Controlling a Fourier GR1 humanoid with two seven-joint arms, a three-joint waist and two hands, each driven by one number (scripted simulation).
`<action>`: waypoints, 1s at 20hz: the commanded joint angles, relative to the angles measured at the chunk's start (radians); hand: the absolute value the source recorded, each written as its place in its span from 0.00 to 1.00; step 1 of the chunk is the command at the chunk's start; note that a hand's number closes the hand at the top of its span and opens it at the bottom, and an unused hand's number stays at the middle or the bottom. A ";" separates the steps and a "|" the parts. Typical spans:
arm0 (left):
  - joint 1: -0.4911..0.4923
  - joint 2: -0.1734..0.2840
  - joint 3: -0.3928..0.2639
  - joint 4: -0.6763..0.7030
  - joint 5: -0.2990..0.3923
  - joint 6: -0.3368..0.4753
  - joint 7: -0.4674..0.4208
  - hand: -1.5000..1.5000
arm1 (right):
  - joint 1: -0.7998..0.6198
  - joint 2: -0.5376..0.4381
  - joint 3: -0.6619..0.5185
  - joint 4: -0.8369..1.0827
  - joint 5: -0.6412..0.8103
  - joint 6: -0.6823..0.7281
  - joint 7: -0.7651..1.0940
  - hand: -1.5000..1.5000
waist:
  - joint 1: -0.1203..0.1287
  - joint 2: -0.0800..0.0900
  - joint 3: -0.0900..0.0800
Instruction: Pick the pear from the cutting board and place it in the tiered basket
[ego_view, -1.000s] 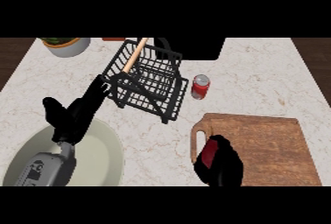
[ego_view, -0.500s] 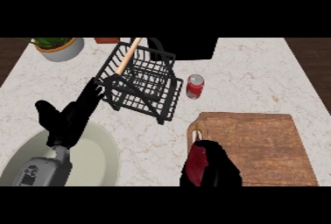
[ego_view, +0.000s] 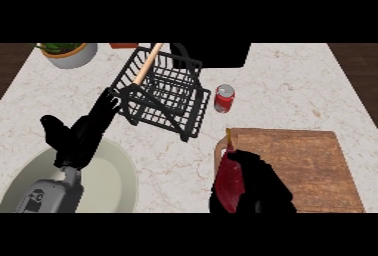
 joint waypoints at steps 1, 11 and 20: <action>0.014 -0.033 -0.031 0.014 0.004 -0.005 0.005 0.50 | -0.075 0.069 0.022 -0.113 -0.016 0.202 0.191 1.00 | 0.014 0.012 -0.009; -0.022 -0.032 -0.033 0.018 0.006 -0.009 0.019 0.50 | -0.281 0.072 -0.150 -0.081 -0.143 0.291 0.248 1.00 | 0.064 0.028 -0.008; -0.086 -0.064 -0.054 0.048 0.000 -0.011 0.026 0.50 | -0.599 0.072 -0.389 0.117 -0.323 0.314 0.272 1.00 | 0.089 0.034 -0.006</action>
